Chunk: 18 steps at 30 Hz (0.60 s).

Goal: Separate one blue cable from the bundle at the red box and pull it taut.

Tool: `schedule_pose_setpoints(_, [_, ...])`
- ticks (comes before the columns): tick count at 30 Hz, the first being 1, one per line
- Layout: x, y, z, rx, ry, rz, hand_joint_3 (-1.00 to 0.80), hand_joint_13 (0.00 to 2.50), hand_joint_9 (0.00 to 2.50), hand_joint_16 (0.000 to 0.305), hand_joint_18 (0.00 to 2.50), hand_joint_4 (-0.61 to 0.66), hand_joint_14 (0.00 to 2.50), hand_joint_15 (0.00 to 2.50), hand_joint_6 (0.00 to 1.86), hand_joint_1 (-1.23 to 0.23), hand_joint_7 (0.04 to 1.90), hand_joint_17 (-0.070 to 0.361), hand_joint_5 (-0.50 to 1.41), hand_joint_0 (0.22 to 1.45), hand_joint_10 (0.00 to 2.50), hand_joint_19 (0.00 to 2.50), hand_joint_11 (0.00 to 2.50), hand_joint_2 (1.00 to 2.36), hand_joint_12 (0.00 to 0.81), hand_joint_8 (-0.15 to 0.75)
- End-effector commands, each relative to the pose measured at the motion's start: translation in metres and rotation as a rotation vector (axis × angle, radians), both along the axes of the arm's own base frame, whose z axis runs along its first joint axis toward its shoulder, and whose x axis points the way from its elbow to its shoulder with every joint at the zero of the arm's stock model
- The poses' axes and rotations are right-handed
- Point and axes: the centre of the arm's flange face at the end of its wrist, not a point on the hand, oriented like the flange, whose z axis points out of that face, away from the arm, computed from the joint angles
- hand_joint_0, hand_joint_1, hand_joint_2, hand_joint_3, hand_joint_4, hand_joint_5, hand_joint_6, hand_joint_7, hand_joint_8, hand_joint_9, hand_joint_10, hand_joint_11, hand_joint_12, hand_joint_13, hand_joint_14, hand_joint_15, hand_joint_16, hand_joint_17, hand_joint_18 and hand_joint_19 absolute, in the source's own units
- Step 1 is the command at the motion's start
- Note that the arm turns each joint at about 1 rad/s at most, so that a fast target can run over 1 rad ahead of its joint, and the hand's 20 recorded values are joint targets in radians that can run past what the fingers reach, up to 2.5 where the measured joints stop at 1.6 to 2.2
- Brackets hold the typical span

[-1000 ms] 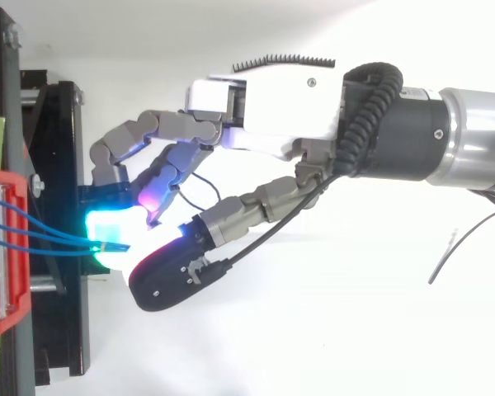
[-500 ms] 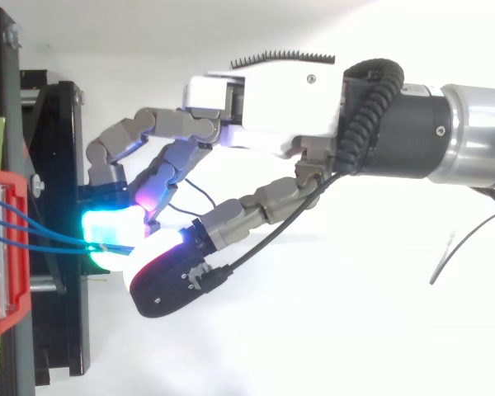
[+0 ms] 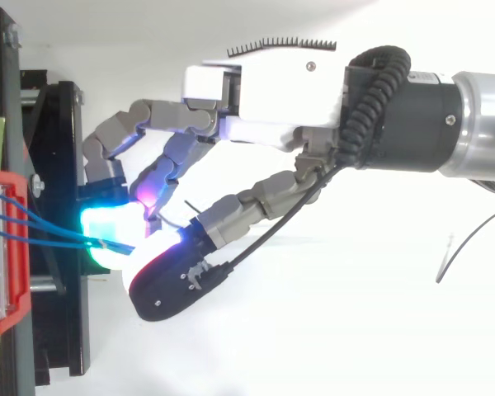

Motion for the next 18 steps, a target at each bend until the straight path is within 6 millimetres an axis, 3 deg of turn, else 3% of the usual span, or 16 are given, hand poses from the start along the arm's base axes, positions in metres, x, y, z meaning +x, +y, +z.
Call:
schedule_pose_setpoints(1, [0.0002, 0.0003, 0.0013, 0.0, -0.003, 0.0, -0.41, 0.8, 0.94, 0.036, 0.67, -0.07, 0.02, 0.43, 0.9, -0.95, 1.2, 0.082, -0.17, 0.76, 0.02, 0.51, 0.77, 1.01, 0.344, 0.305])
schedule_pose_setpoints(7, [0.0005, 0.0003, 0.0003, 0.0, -0.003, 0.0, -0.5, 0.82, 0.97, 0.035, 0.68, -0.01, 0.02, 0.43, 0.9, -0.96, 1.18, 0.079, -0.17, 0.79, 0.02, 0.49, 0.8, 1.0, 0.34, 0.305])
schedule_pose_setpoints(10, [0.0005, 0.0003, 0.0003, 0.0, -0.003, 0.0, -0.5, 0.82, 0.98, 0.035, 0.68, 0.04, 0.02, 0.44, 0.9, -0.95, 1.14, 0.079, -0.17, 0.73, 0.02, 0.5, 0.8, 1.0, 0.338, 0.303])
schedule_pose_setpoints(11, [0.0003, 0.0003, 0.0014, 0.0, -0.005, 0.0, -0.5, 0.82, 0.99, 0.035, 0.68, 0.06, 0.02, 0.45, 0.9, -0.94, 1.04, 0.079, -0.17, 0.67, 0.02, 0.51, 0.79, 1.0, 0.339, 0.306])
schedule_pose_setpoints(18, [0.0005, 0.0003, 0.0003, 0.0, -0.003, 0.0, -0.5, 0.83, 1.05, 0.037, 0.68, 0.08, 0.02, 0.45, 0.85, -0.85, 1.05, 0.083, -0.15, 0.55, 0.02, 0.53, 0.79, 1.0, 0.348, 0.33])
